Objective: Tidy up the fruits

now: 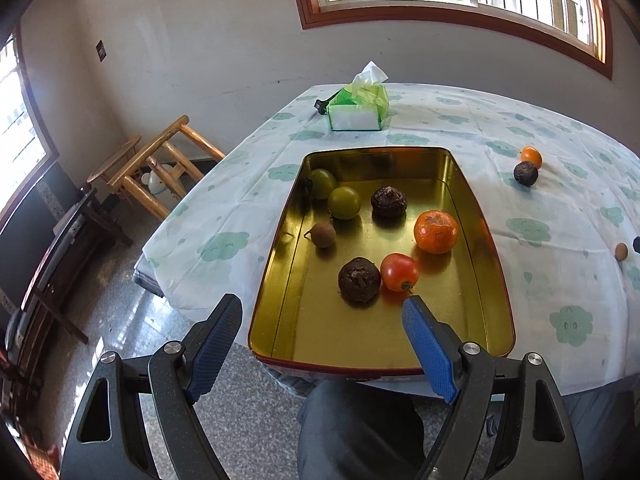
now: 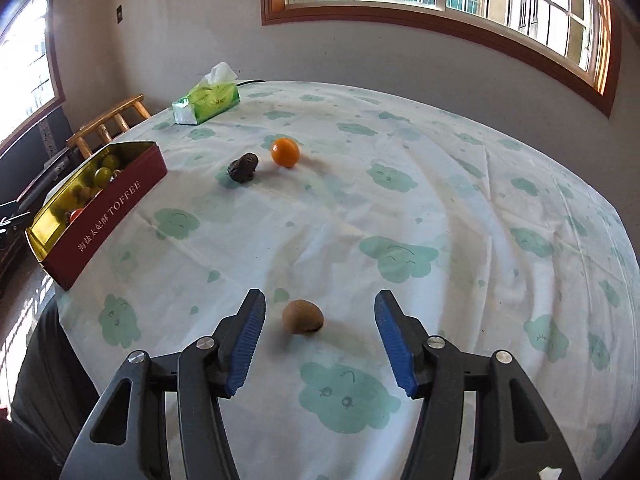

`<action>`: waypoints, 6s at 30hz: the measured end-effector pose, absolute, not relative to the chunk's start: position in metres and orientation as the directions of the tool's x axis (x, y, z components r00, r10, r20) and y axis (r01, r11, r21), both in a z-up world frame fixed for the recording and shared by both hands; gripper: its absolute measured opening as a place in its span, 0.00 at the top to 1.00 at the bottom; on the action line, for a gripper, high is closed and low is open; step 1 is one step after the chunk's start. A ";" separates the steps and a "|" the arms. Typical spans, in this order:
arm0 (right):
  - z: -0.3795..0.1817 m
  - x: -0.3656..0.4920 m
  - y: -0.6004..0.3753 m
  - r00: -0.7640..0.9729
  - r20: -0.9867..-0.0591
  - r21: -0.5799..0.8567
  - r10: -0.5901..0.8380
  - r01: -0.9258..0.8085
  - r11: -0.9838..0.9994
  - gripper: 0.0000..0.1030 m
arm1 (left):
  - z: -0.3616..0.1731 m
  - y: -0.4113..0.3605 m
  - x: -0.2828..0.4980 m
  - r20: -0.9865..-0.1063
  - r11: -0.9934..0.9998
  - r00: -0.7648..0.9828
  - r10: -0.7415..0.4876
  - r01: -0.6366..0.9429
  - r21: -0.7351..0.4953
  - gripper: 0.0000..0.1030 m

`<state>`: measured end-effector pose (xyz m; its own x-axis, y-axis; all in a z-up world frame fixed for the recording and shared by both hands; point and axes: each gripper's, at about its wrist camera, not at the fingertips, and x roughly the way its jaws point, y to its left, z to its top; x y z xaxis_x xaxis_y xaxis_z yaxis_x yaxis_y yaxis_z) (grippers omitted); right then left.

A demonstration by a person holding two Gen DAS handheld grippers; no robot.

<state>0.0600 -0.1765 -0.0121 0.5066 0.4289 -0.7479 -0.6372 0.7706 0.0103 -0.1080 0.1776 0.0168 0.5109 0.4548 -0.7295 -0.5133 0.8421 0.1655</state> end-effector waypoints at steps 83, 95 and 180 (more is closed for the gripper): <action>0.003 0.099 -0.104 0.568 -0.754 -0.072 0.331 -0.572 0.817 0.01 | 0.038 0.169 -0.118 -0.680 0.872 0.568 0.464 -0.428 0.237 0.20; -0.048 0.171 -0.221 0.562 -0.818 -0.090 0.118 -0.329 0.940 0.01 | 0.064 0.084 0.042 -0.695 0.994 0.714 0.084 -0.014 0.106 0.20; -0.054 0.173 -0.226 0.553 -0.812 -0.010 0.187 -0.334 0.943 0.00 | -0.019 0.154 -0.046 -0.770 0.903 0.529 0.357 -0.406 0.139 0.64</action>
